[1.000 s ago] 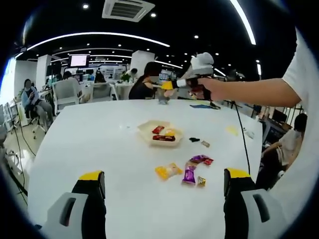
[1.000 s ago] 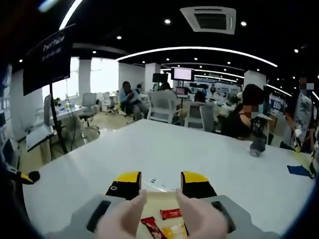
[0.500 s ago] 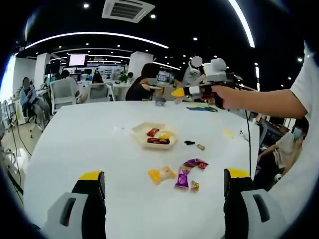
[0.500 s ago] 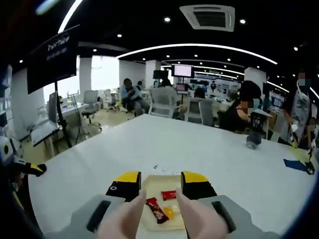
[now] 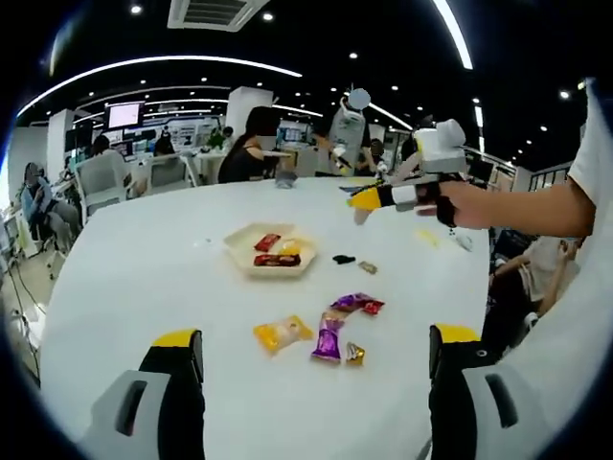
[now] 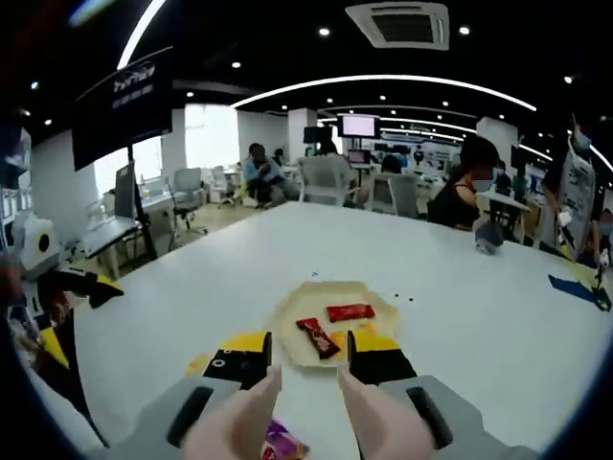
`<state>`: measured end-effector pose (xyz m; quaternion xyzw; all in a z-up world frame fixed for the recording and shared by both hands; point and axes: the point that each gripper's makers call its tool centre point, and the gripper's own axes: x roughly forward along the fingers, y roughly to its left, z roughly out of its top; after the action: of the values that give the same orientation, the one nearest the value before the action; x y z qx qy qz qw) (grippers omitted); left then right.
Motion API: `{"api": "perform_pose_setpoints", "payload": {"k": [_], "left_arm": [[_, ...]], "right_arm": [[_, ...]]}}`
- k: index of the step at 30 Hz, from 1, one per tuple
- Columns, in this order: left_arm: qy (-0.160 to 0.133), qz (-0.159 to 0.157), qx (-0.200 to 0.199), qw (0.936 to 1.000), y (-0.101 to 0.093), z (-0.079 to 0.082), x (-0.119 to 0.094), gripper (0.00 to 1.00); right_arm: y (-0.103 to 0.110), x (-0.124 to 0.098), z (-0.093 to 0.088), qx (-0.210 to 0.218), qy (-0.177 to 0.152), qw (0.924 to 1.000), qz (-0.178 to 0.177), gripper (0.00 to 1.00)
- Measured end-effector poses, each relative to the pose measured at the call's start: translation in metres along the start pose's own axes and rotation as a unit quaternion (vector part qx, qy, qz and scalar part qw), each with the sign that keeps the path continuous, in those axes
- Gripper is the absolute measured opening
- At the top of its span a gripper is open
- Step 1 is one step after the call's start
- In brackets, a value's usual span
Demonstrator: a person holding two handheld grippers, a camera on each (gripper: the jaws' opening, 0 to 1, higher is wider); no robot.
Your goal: Place the target food into the container with the food tongs after gripping and lifting it, then release it inside without dropping or visibly crushing the food.
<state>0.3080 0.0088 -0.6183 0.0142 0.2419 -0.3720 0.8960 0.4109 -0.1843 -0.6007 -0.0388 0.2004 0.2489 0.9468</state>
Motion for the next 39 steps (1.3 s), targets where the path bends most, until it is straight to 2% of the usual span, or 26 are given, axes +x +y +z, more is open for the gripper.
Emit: {"api": "perform_pose_setpoints", "payload": {"k": [3,6,7,9,11,14,16,21,24,25,28,33,37,39], "left_arm": [[-0.005,0.01,-0.028,0.9996,-0.004,0.006,0.004,0.98],[-0.012,0.012,-0.03,0.9994,-0.013,0.015,0.009,0.98],[-0.014,0.014,-0.028,0.9994,-0.014,0.017,0.011,0.97],[-0.017,0.017,-0.028,0.9993,-0.015,0.02,0.012,0.97],[-0.017,0.023,-0.048,0.9984,-0.019,0.02,0.019,0.97],[-0.01,0.019,-0.057,0.9981,-0.027,0.021,0.025,0.97],[-0.016,0.017,-0.065,0.9976,-0.035,0.029,0.03,0.97],[-0.036,0.029,-0.078,0.9959,-0.05,0.041,0.04,0.97],[-0.04,0.031,-0.075,0.9959,-0.06,0.04,0.044,0.96],[-0.041,0.035,-0.078,0.9955,-0.063,0.037,0.045,0.96],[-0.038,0.047,-0.096,0.9935,-0.075,0.025,0.045,0.96],[-0.034,0.053,-0.098,0.9932,-0.089,0.02,0.038,0.96],[-0.027,0.058,-0.097,0.9933,-0.089,0.016,0.033,0.96],[-0.035,0.065,-0.102,0.9921,-0.088,0.016,0.028,0.96]], "right_arm": [[0.006,-0.014,-0.014,0.006,0.003,1.0,0.005,0.31],[0.006,-0.025,-0.022,0.015,-0.006,0.9999,0.0,0.31],[0.004,-0.035,-0.032,0.025,-0.006,0.9996,-0.009,0.31],[0.003,-0.042,-0.039,0.047,-0.015,0.9986,-0.016,0.31],[0.003,-0.048,-0.049,0.05,-0.014,0.9986,-0.012,0.31],[-0.003,-0.056,-0.056,0.049,-0.008,0.9986,-0.016,0.31],[-0.01,-0.064,-0.059,0.07,-0.016,0.9973,-0.013,0.31],[-0.024,-0.075,-0.064,0.069,-0.016,0.9975,-0.004,0.31],[-0.029,-0.078,-0.065,0.067,-0.024,0.9974,-0.002,0.31],[-0.031,-0.077,-0.072,0.069,-0.023,0.9973,0.008,0.31],[-0.023,-0.08,-0.077,0.064,-0.012,0.9976,0.024,0.31],[-0.016,-0.08,-0.08,0.059,-0.014,0.9972,0.043,0.31],[-0.014,-0.076,-0.082,0.072,-0.014,0.9962,0.047,0.31],[-0.012,-0.074,-0.08,0.072,-0.015,0.9959,0.053,0.31]]}}
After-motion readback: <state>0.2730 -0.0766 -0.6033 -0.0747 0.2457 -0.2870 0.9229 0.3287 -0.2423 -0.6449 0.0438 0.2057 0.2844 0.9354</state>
